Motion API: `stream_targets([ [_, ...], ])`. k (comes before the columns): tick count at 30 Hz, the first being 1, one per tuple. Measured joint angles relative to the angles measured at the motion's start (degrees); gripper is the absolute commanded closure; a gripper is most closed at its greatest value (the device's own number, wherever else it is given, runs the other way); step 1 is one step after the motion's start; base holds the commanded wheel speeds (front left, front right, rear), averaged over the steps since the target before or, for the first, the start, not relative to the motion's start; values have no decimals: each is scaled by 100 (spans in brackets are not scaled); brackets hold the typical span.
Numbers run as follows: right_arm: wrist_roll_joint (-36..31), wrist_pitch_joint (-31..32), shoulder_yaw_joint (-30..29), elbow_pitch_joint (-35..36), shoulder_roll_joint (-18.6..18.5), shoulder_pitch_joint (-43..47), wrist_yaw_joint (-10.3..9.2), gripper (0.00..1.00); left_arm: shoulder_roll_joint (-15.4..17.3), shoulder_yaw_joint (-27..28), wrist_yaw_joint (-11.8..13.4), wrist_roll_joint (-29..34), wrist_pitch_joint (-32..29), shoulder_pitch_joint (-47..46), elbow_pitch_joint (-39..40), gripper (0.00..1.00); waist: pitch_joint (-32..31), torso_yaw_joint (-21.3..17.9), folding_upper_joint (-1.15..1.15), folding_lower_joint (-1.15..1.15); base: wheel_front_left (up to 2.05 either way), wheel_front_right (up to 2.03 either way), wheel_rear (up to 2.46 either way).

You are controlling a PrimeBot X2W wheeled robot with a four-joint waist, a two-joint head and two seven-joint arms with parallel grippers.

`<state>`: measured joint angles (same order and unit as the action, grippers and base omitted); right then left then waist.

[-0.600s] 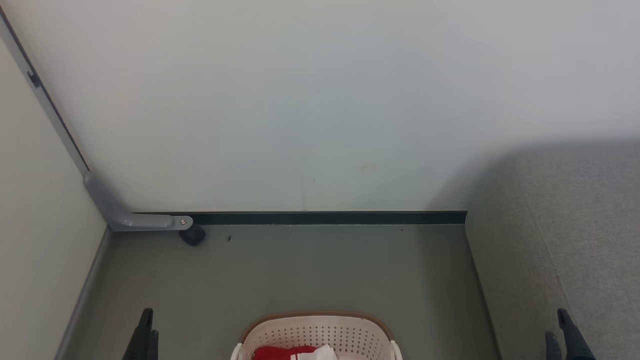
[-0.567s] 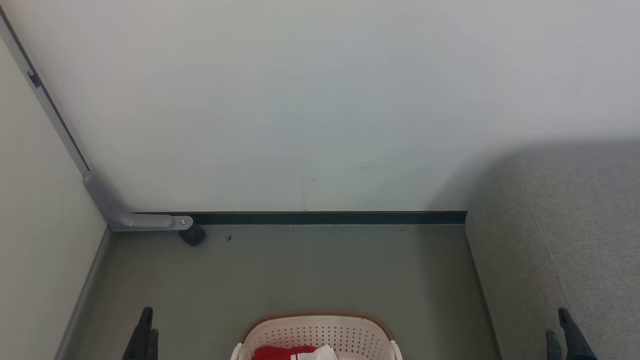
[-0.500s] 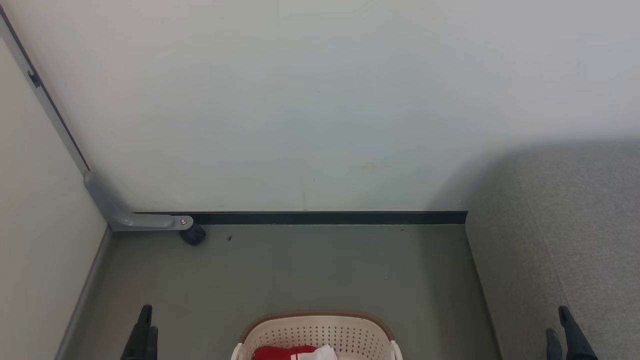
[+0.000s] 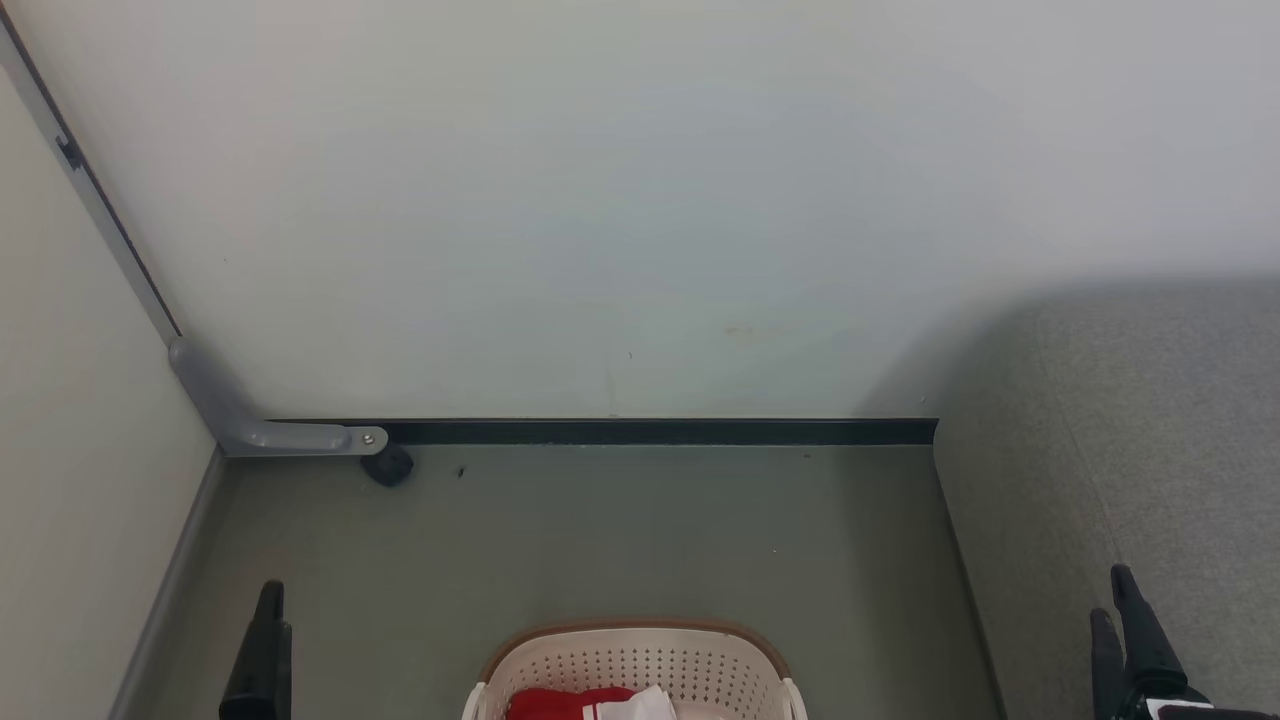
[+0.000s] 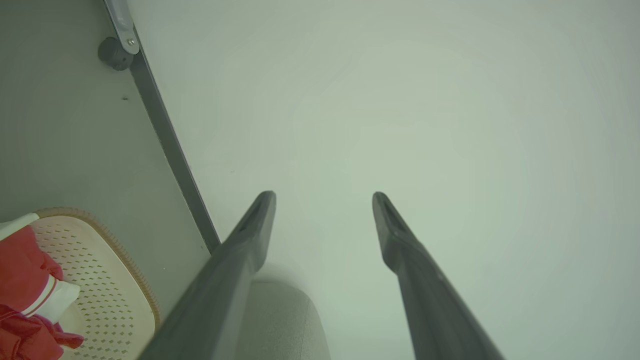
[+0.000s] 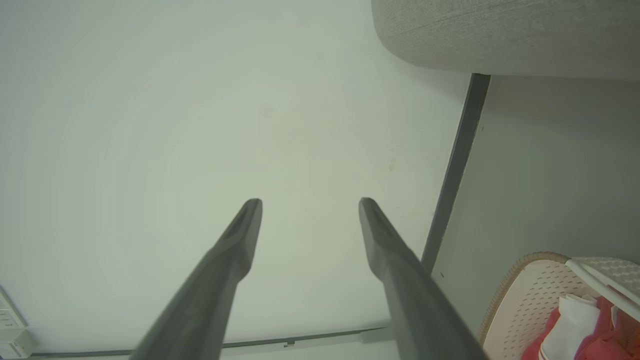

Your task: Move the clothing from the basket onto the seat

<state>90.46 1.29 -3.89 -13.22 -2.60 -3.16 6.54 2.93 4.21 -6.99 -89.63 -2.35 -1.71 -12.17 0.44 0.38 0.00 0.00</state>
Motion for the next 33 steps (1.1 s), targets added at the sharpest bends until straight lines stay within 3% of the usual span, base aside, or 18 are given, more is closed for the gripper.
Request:
stream_targets([
  [15,-1234,-348,517,336,-472,-109,-10,0,335,-258,53,988,376,-1,341,0,45,23,0,0,0,0,0],
  [28,-2624,-601,1159,482,-906,-249,-209,0,692,-672,202,2265,670,-1,459,0,75,57,0,0,0,0,0],
  [33,-3286,-695,1443,482,-1136,-353,-369,0,864,-871,283,2795,760,-1,501,0,79,69,0,0,0,0,0],
])
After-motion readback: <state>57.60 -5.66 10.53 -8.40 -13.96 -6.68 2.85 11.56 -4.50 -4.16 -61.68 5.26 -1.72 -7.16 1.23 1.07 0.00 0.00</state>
